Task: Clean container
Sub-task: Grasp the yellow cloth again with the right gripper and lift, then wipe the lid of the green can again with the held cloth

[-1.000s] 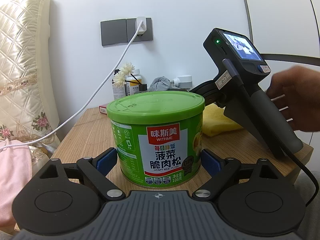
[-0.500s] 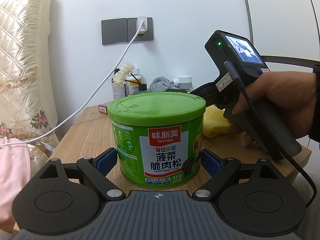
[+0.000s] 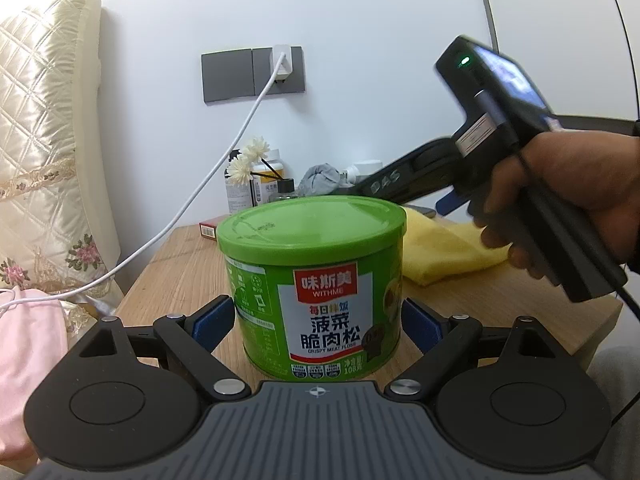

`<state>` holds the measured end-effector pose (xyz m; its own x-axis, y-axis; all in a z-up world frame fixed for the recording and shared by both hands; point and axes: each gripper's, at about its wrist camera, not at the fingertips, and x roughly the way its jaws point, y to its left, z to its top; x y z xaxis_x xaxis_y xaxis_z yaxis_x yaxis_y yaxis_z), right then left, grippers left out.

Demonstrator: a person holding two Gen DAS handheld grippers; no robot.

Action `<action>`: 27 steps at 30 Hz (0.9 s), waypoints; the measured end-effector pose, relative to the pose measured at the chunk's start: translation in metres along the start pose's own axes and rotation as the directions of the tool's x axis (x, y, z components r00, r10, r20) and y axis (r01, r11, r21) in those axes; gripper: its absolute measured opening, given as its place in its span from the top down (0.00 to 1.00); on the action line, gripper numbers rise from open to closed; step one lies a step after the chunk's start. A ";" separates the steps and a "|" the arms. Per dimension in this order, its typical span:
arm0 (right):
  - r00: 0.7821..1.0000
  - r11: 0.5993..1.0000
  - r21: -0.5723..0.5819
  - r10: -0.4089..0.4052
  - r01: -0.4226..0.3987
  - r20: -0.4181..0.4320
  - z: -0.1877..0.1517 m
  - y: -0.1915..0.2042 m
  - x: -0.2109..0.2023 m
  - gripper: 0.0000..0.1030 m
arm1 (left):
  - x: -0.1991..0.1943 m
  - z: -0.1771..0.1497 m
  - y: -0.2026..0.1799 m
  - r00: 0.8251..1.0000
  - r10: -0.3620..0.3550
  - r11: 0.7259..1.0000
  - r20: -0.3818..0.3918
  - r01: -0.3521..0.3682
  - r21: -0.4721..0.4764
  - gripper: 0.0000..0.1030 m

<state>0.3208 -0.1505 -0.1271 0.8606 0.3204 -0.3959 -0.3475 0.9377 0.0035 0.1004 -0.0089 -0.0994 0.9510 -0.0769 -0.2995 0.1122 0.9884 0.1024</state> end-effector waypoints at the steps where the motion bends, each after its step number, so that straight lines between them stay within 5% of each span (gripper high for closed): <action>1: 1.000 1.000 -0.004 0.011 -0.011 0.020 0.001 -0.001 -0.006 0.00 | 0.000 0.000 0.001 1.000 -0.002 1.000 0.000 0.002 -0.005 0.10; 6: 0.996 1.000 0.016 0.003 -0.004 0.088 0.002 -0.010 -0.023 0.00 | 0.000 0.001 0.002 1.000 -0.003 1.000 0.005 0.003 -0.008 0.10; 9: 0.998 0.998 0.049 0.036 -0.039 0.058 -0.004 -0.014 -0.021 0.03 | 0.001 0.002 0.002 1.000 -0.005 1.000 0.011 0.005 -0.008 0.10; 16: 0.999 0.999 0.035 0.039 -0.038 -0.028 -0.020 -0.011 0.000 0.44 | 0.001 0.001 0.004 1.000 -0.011 1.000 0.018 0.011 -0.005 0.10; 18: 0.999 0.999 0.036 0.033 -0.033 -0.017 -0.022 -0.012 -0.002 0.73 | 0.001 0.001 0.004 1.000 -0.013 1.000 0.021 0.013 -0.007 0.10; 23: 0.994 0.992 0.100 0.066 -0.074 0.083 -0.015 -0.019 -0.033 0.83 | 0.000 0.001 0.004 1.000 -0.018 1.000 0.024 0.018 -0.013 0.11; 27: 0.965 0.982 0.097 0.140 -0.165 0.220 0.001 -0.004 -0.086 0.83 | -0.002 0.001 0.004 0.999 -0.021 1.000 0.024 0.021 -0.012 0.12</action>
<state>0.2483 -0.1815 -0.0917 0.8641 0.4703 -0.1795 -0.4466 0.8807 0.1578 0.0987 -0.0049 -0.0977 0.9551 -0.1010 -0.2785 0.1291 0.9880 0.0845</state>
